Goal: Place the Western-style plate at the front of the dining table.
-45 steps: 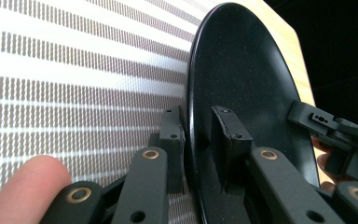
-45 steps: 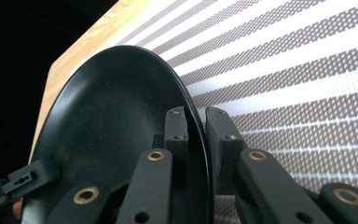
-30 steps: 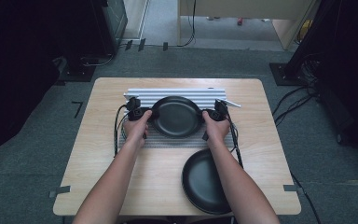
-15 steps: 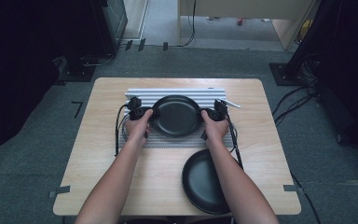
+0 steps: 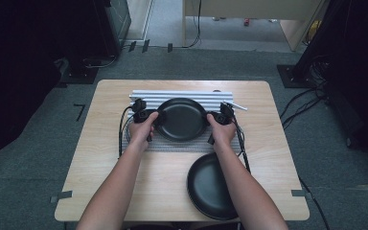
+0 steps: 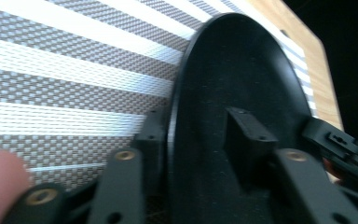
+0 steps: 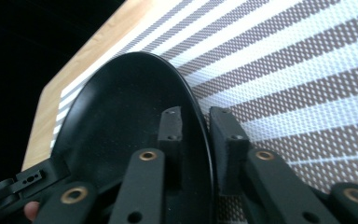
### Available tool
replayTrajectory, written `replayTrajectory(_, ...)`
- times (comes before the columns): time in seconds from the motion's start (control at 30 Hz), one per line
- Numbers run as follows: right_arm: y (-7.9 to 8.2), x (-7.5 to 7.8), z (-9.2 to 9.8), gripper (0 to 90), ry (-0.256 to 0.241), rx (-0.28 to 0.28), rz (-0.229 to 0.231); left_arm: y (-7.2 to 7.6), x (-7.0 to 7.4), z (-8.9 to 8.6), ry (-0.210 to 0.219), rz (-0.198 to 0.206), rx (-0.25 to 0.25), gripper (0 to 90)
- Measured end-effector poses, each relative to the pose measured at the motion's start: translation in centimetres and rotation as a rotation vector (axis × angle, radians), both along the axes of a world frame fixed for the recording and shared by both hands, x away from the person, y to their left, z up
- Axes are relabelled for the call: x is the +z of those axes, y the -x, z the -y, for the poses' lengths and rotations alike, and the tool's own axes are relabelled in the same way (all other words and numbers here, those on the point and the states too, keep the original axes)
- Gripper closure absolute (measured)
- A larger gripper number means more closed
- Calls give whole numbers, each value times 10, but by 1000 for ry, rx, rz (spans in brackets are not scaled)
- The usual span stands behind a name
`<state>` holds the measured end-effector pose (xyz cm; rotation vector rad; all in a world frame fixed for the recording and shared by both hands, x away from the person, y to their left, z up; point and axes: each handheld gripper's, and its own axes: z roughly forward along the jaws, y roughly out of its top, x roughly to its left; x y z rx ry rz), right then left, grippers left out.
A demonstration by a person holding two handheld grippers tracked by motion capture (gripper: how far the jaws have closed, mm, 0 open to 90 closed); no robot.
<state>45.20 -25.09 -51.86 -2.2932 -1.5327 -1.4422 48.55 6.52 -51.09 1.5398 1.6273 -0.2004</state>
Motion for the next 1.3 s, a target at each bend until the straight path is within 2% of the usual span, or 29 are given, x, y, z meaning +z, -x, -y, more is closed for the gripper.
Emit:
replayTrajectory(0.07,0,-1,-1,748,19,7,16,1,-1,-1,9,1,8,577)
replayTrajectory(0.13,0,-2,-1,738,16,9,20,1,-1,-1,13,-1,9,573)
replayTrajectory(0.2,-1,-1,0,707,1,14,28,1,0,0,16,1,2,537)
replayTrajectory(0.23,0,1,1,692,-1,25,43,1,1,0,18,1,-1,485)
replayTrajectory(0.3,1,2,2,690,8,31,50,2,2,2,11,7,-6,466)
replayTrajectory(0.33,1,3,3,684,22,29,64,3,2,2,8,12,-9,446)
replayTrajectory(0.37,3,9,5,661,72,25,94,4,3,3,2,15,-15,405)
replayTrajectory(0.4,4,12,7,646,90,23,111,4,3,3,2,15,-15,392)
replayTrajectory(0.47,5,15,9,643,102,20,127,6,5,3,-12,18,-21,383)
replayTrajectory(0.5,8,22,14,633,135,7,150,9,9,2,-49,54,-6,361)
replayTrajectory(0.53,8,22,14,633,135,7,150,9,9,2,-49,54,-6,357)
replayTrajectory(0.57,13,27,18,624,151,-8,165,13,18,-2,-101,91,12,348)
replayTrajectory(0.6,13,27,18,624,151,-8,165,13,18,-2,-101,91,12,331)
replayTrajectory(0.73,21,30,28,576,160,-17,181,20,34,-11,-132,132,10,283)
replayTrajectory(0.8,24,27,33,501,149,7,184,26,41,-14,-174,162,-5,248)
replayTrajectory(0.83,27,24,36,486,147,47,180,32,45,-17,-209,195,-17,219)
replayTrajectory(0.93,33,23,39,471,160,64,178,38,46,-20,-231,213,-25,186)
replayTrajectory(0.97,39,24,42,424,165,83,173,41,47,-22,-239,221,-33,171)
replayTrajectory(1.0,39,24,42,424,165,83,173,44,47,-23,-255,230,-35,171)
replayTrajectory(1.03,45,25,45,395,169,101,190,46,47,-24,-270,235,-29,169)
replayTrajectory(1.1,52,27,47,375,200,137,204,54,47,-30,-270,242,-19,169)
replayTrajectory(1.2,58,29,48,369,221,158,210,60,47,-34,-266,250,-21,169)
replayTrajectory(1.3,70,33,51,354,247,184,237,71,47,-38,-283,257,-31,169)
